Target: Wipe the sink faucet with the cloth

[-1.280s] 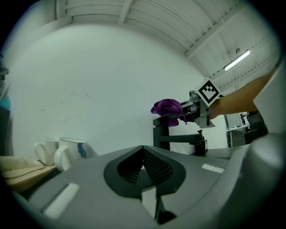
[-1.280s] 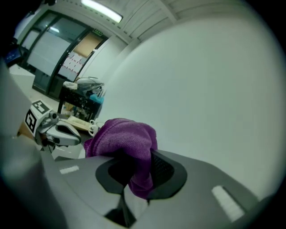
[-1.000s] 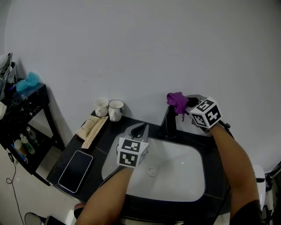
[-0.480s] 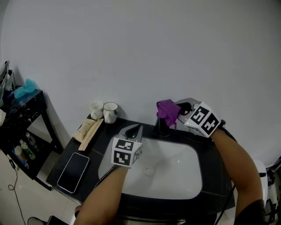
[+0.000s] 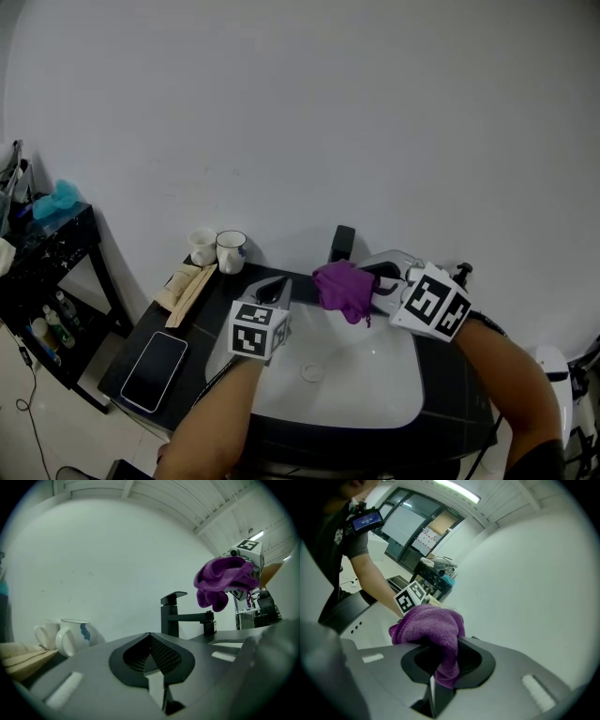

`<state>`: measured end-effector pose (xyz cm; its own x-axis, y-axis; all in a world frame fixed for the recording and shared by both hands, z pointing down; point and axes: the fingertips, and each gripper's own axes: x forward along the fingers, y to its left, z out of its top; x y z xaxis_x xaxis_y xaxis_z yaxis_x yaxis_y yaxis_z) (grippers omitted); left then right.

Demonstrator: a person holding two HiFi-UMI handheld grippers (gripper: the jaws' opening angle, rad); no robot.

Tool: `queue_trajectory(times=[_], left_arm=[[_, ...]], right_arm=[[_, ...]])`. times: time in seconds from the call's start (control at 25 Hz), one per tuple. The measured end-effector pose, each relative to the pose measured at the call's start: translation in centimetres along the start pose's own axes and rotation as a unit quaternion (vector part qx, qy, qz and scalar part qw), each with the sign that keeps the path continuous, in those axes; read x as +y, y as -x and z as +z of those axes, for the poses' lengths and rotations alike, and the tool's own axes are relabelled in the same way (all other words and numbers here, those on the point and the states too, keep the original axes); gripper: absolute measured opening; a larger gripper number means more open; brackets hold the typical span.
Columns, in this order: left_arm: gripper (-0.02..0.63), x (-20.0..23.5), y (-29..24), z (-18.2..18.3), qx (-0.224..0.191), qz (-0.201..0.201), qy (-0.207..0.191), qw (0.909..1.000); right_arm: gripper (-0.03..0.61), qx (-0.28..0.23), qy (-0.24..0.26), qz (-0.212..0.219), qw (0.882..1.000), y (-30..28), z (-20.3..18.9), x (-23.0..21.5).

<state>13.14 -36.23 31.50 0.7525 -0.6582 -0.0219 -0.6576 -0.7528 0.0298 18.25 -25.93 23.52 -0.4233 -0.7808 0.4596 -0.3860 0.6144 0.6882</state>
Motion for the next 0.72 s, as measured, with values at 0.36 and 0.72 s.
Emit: queue_trajectory(times=[0.36,0.72], left_arm=[[0.017,0.0,-0.2,0.0,-0.001,-0.001,0.002,1.0000],[0.017,0.5,-0.7,0.5,-0.015,0.000,0.016,0.9998]], right_arm=[[0.067,0.086,-0.030,-0.066,0.994,-4.0,-6.8,-4.3],[0.071,0.110,-0.014,-0.069,0.991,-5.9,-8.2,-6.2]])
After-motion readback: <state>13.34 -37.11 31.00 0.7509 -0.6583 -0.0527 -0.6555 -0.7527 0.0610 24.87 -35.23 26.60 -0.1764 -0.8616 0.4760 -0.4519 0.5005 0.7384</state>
